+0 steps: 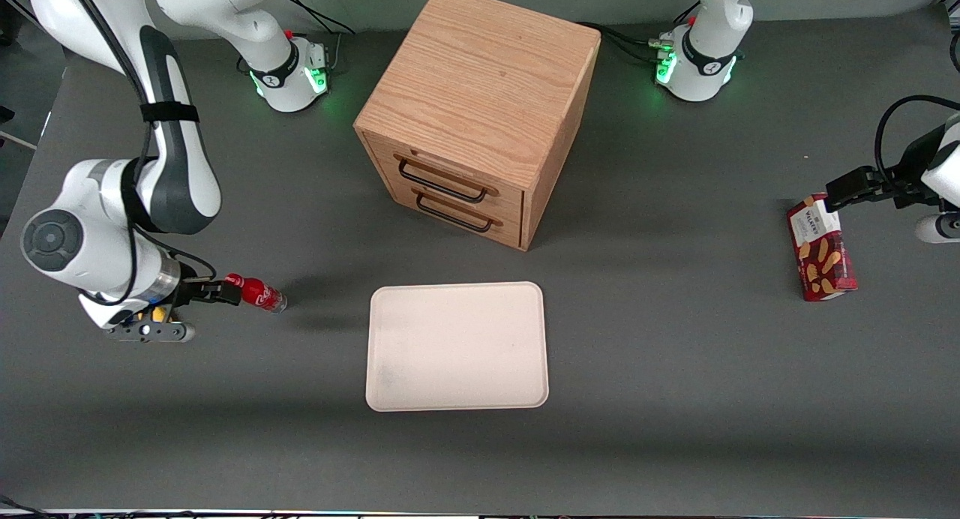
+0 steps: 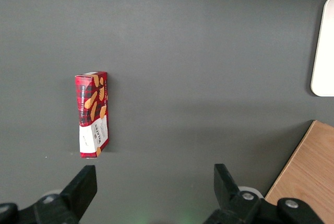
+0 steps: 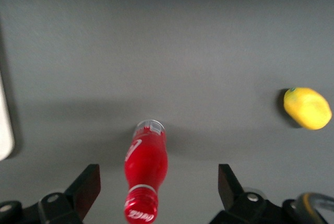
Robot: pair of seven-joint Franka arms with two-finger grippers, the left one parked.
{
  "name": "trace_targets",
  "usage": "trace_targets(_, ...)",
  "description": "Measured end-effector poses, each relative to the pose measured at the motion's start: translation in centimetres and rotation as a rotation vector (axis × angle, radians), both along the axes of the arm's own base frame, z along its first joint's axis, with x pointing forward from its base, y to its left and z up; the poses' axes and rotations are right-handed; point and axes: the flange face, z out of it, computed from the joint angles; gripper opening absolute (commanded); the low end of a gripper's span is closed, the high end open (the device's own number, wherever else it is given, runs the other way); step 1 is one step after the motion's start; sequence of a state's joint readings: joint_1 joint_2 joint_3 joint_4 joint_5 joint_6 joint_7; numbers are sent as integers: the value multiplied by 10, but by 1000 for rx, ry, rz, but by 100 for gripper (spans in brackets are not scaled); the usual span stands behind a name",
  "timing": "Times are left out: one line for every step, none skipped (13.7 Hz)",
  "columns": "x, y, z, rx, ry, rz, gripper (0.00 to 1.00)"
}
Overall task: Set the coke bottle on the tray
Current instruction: 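Close the right gripper around the red bottle's cap end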
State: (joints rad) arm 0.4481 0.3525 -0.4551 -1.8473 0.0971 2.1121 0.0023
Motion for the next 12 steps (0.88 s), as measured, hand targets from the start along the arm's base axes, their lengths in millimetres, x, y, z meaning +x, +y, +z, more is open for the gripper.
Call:
trace_targets(-5, -1, -5, 4, 6, 0, 100)
trace_targets(-10, 1, -6, 19, 10, -1, 100)
trace_targets(-13, 8, -4, 48, 9, -2, 100)
trace_targets(-16, 18, -2, 69, 6, 1, 100)
trace_targets(-19, 24, 0, 77, 5, 7, 100)
trace_targets(-21, 27, -1, 80, -3, 11, 100)
trace_targets(-23, 26, -6, 80, -11, 10, 100)
trace_targets(-26, 24, -13, 77, -16, 7, 100)
trace_targets(-29, 23, -19, 75, -17, 6, 100)
trace_targets(-30, 22, -22, 74, -17, 9, 100)
trace_targets(-32, 22, -24, 74, -14, 16, 100)
trace_targets(-32, 21, -25, 75, -13, 19, 95)
